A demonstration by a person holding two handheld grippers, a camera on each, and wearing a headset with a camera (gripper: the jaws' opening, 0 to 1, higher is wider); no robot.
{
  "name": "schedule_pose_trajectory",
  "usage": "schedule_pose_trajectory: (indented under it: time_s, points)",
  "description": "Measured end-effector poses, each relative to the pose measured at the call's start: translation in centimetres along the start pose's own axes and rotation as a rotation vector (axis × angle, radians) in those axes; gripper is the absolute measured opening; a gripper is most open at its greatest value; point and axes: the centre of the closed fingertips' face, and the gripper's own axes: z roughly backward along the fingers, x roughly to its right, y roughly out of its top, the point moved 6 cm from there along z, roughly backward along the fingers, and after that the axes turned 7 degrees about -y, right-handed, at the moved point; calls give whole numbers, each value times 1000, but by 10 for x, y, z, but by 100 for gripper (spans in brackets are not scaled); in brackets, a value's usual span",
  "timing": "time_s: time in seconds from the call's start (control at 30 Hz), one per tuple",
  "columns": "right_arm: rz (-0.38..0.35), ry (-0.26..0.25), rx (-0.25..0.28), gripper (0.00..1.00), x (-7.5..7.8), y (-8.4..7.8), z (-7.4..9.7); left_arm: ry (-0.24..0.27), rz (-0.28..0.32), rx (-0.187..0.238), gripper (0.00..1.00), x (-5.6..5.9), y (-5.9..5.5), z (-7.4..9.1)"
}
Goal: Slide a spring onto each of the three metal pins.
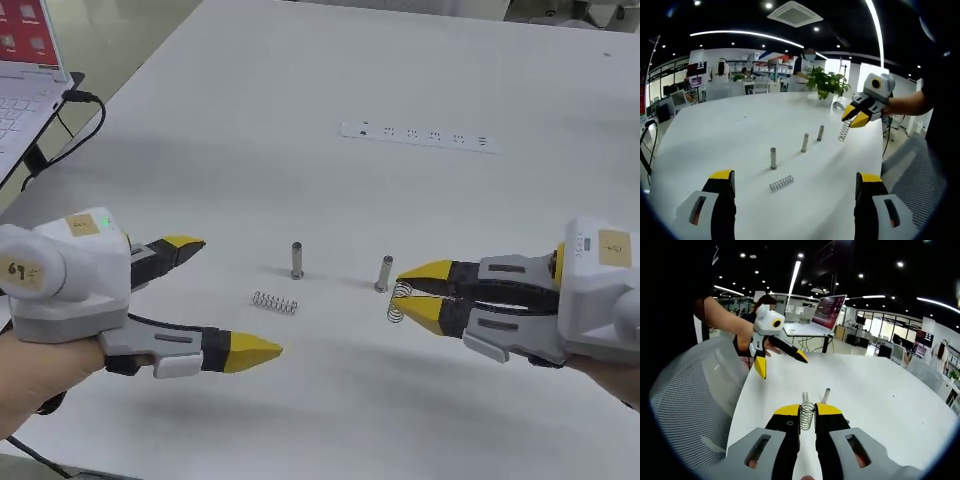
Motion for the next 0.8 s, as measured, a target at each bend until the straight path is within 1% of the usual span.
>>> schedule_pose_trajectory:
  time_s: [0.2, 0.3, 0.47, 0.63, 0.77, 0.8]
  points:
    - [-18, -12, -10, 8, 10, -4, -4, 6, 13, -7, 98, 1, -3, 2]
    - [-9, -20, -23, 8, 14, -6, -6, 4, 10, -10, 98, 3, -4, 3]
    - [-16, -32, -23, 8, 21, -5, -10, 8, 14, -10, 98, 2, -6, 6]
    - [-26, -69, -22, 8, 34, -2, -17, 17, 18, -10, 98, 0, -6, 9]
    - [-33, -86, -16, 8, 42, 0, -21, 21, 18, -9, 98, -1, -7, 11]
    - [-34, -98, -20, 8, 45, -1, -22, 23, 17, -11, 98, -1, -7, 11]
